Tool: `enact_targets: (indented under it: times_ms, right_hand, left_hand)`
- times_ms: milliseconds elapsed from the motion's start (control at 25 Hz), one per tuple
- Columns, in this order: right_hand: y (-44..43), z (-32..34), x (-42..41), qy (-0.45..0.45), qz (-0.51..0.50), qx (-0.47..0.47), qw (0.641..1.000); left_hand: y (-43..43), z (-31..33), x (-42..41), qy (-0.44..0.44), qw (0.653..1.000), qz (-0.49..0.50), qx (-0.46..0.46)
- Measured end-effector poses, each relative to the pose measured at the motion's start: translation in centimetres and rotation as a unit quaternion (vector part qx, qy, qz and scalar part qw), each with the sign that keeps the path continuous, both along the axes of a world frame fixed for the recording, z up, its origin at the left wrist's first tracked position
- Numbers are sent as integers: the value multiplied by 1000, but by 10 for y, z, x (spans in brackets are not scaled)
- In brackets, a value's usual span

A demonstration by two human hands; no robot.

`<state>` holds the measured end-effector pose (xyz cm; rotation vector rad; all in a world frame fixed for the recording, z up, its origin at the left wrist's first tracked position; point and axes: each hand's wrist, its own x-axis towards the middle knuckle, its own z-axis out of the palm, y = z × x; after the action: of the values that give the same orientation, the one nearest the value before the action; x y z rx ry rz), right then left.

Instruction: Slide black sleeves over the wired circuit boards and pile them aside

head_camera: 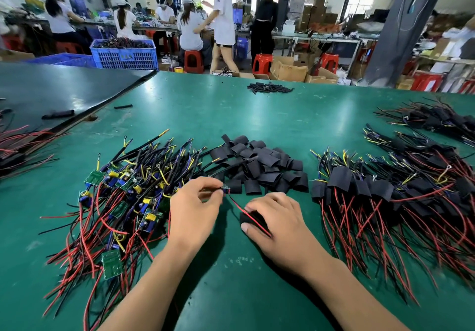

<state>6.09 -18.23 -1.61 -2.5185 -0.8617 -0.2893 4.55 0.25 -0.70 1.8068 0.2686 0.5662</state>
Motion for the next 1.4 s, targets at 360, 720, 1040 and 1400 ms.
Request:
enact_targets:
  times_ms: [360,720,1040,1400]
  right_hand:
    - [6,1,-3,43,40,35,998]
    - [6,31,-12,-6,26,366,930]
    - [-4,51,-5,390,102,655,638]
    - [-9,47,1,491,137,651,562]
  left_hand:
    - [0,0,-1,48,995,-28,86]
    - [7,-1,7,49,996,-1,80]
    - [4,2,1,-4,998,-8,64]
    - [-10,13,-14,-71,983,126,115]
